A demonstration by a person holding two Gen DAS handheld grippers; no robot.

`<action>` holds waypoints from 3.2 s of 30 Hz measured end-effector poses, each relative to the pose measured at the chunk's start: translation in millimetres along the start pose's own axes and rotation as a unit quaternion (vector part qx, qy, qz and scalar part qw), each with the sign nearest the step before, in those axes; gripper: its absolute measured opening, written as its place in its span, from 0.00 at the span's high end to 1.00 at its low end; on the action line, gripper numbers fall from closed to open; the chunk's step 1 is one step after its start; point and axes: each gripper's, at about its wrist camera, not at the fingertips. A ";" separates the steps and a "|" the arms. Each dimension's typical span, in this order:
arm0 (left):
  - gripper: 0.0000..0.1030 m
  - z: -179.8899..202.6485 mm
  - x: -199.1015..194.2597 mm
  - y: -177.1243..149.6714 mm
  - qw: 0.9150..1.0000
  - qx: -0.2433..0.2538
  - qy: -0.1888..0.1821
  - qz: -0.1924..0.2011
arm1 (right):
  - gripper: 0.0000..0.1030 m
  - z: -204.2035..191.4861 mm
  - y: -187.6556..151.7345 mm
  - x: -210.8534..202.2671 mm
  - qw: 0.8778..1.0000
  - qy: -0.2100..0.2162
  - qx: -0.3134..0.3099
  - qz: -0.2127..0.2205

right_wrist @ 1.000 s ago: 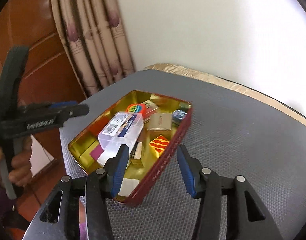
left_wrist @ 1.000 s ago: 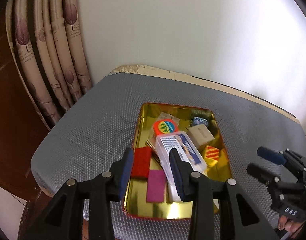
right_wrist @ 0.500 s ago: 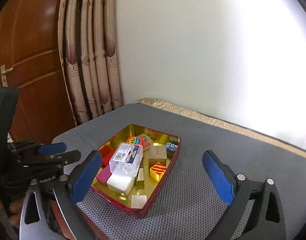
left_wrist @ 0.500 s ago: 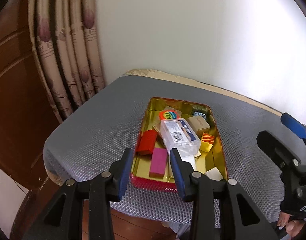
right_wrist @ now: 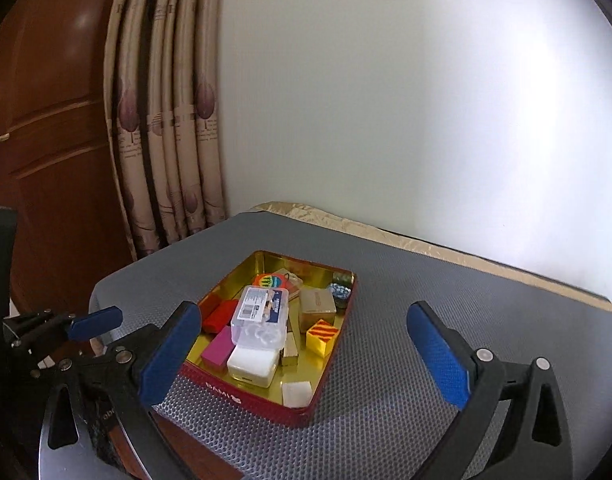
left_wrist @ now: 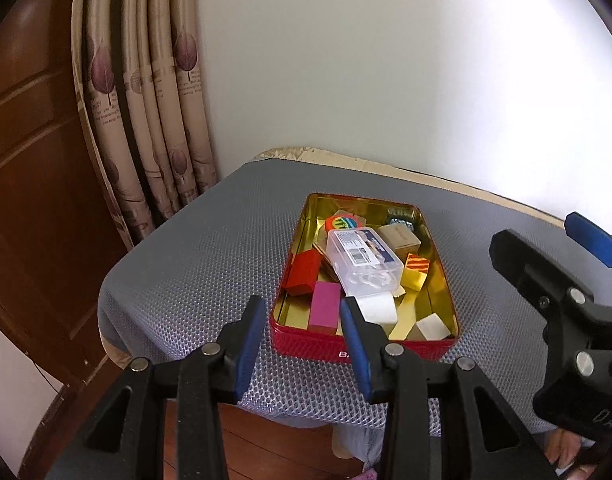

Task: Organize rigid objects

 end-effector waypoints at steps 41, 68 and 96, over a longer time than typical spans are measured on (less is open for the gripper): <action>0.50 -7.7 -39.5 -26.0 1.000 -0.026 0.004 0.009 | 0.01 -34.7 -16.2 -46.2 0.999 -0.031 0.029 -0.002; 0.50 -12.6 -36.5 -28.2 0.999 -0.039 0.012 0.025 | 0.01 -31.1 -21.1 -46.0 0.999 -0.041 0.031 -0.006; 0.50 -14.3 -31.3 -30.1 0.999 -0.042 0.001 0.004 | 0.01 -32.2 -25.9 -44.9 0.999 -0.036 0.026 -0.013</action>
Point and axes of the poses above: each gripper's, at about its wrist camera, not at the fingertips, and x roughly the way its jaws point, z to its right, y to its top, and after that the axes turned 10 degrees about x, right-handed
